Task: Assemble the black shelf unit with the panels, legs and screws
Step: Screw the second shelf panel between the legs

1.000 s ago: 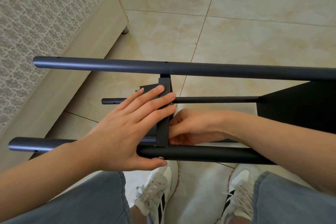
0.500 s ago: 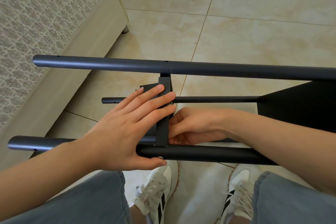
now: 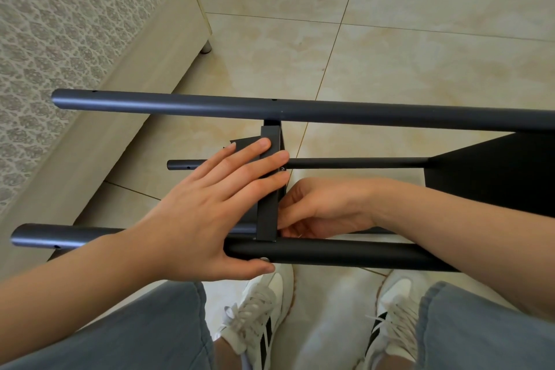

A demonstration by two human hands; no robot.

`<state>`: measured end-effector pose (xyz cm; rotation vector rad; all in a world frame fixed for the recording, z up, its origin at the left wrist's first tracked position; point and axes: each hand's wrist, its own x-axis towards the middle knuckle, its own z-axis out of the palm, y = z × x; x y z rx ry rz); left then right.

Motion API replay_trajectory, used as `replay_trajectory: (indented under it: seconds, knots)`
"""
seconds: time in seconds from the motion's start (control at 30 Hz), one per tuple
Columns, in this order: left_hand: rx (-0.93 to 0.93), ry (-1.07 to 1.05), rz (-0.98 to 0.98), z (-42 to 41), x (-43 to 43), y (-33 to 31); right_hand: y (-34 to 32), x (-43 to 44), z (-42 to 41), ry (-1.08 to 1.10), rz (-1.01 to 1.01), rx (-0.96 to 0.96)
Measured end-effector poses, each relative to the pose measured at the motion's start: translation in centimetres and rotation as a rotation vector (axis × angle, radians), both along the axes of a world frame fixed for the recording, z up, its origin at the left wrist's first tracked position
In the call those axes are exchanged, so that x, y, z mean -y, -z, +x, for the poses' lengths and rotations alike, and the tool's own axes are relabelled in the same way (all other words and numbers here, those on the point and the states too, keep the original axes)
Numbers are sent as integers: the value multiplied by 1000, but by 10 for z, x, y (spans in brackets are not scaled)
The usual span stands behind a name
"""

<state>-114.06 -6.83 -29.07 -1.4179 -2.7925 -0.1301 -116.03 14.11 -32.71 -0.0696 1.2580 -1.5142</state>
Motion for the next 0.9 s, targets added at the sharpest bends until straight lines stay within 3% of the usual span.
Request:
replay_trajectory:
  seconds: [0.9]
  knots:
    - [21, 26, 35, -8, 2, -1, 2, -3, -5, -3, -23, -27]
